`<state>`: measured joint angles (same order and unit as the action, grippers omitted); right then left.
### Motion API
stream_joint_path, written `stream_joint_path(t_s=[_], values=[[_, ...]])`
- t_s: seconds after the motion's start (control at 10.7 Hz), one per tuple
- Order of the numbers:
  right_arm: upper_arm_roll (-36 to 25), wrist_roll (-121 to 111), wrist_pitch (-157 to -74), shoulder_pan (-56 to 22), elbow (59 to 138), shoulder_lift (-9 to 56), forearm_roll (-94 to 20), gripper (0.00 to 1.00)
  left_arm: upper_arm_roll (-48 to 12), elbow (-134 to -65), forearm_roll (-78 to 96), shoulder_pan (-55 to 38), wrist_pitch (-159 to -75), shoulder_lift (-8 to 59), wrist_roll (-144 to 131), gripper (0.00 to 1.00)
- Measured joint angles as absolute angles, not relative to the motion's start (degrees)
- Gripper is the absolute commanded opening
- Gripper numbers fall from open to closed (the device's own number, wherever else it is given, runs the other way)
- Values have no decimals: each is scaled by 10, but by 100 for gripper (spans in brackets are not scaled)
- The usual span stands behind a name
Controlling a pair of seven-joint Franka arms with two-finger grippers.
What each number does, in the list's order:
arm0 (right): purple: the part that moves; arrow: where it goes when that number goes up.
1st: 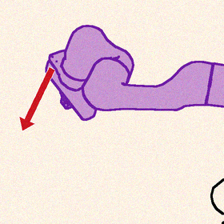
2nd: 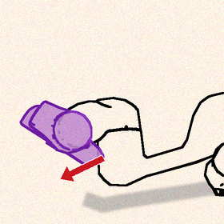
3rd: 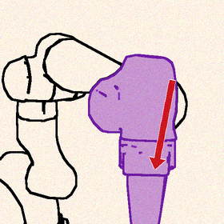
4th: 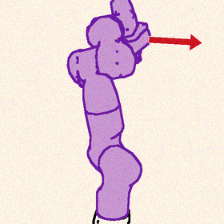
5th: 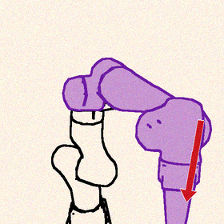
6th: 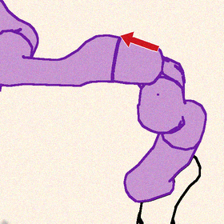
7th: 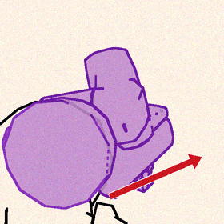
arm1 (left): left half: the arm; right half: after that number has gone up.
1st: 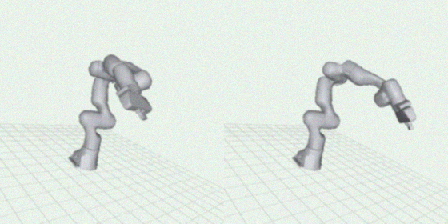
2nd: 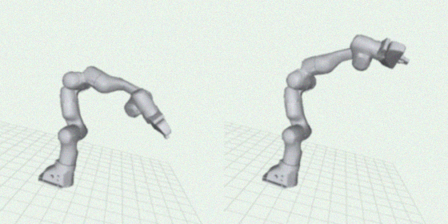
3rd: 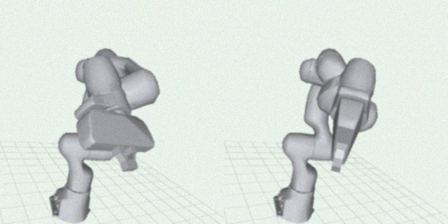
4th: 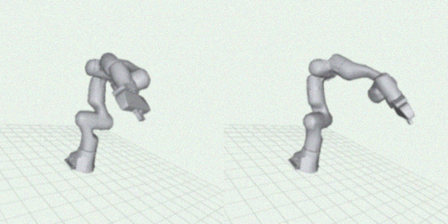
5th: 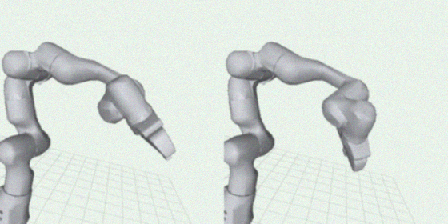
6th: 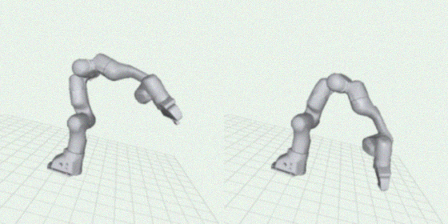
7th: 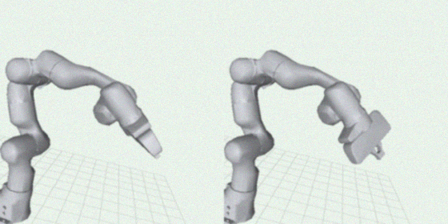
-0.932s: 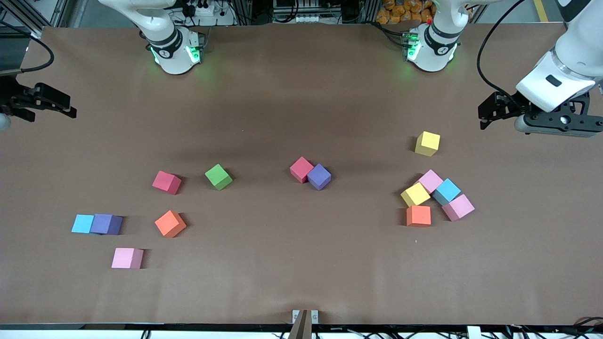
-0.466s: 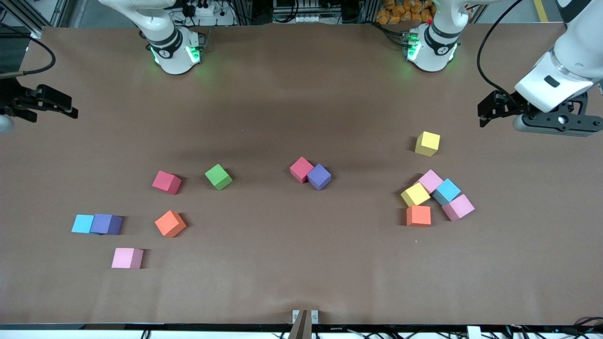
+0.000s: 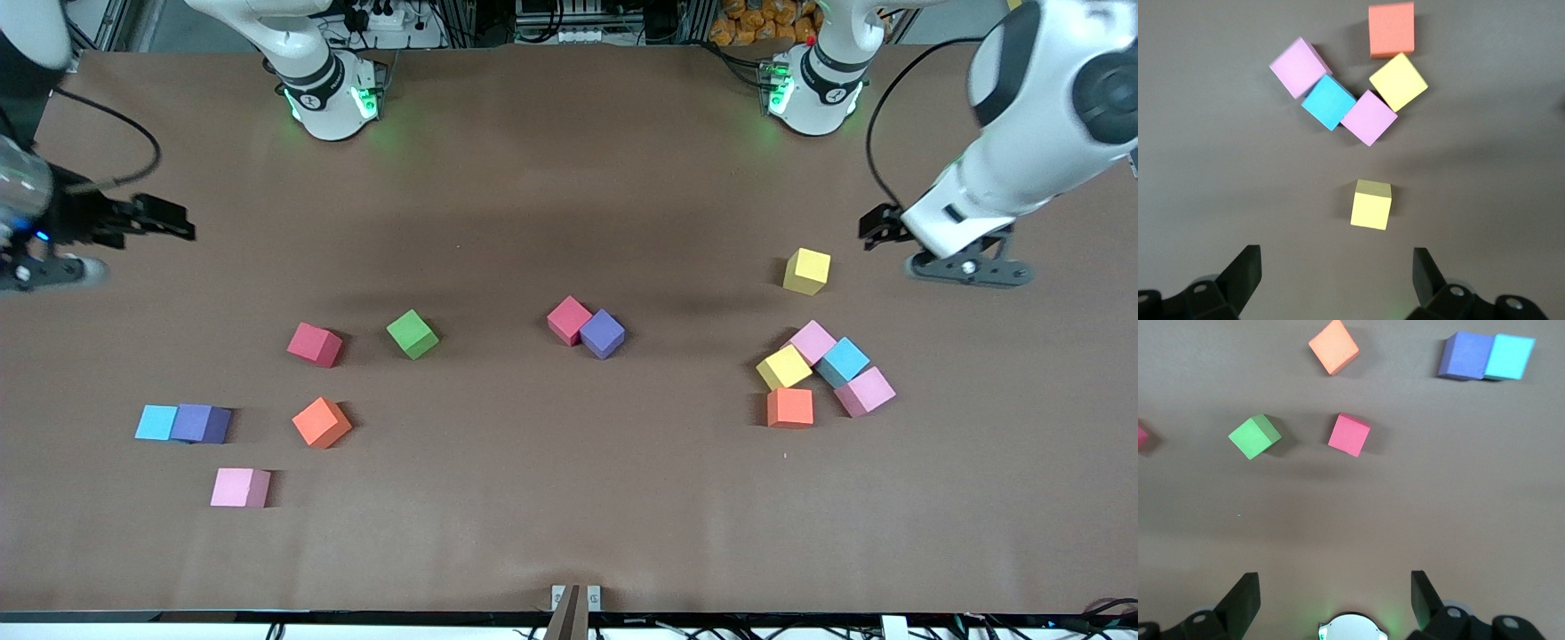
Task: Form number 2 with 11 blocks
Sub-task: 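Reach both grippers down to the yellow and pink cubes, then close both grippers on the yellow and pink cubes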
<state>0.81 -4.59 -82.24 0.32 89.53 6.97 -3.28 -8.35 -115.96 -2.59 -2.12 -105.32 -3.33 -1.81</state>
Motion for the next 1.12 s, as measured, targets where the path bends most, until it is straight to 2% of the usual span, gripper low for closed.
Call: stream_joint_path(t_s=[0.56,0.93,1.12], values=[[9,-48,-903,-9,924,194,-68,100,-87,-1394,-26,-22,-1262,-45,58,100],[7,-178,-1016,-8,1003,237,-81,100,-84,-1433,-26,-17,-1312,-35,115,100],[4,-305,-1034,-4,1010,255,-82,100,-84,-1446,-10,-17,-1338,-16,115,100]])
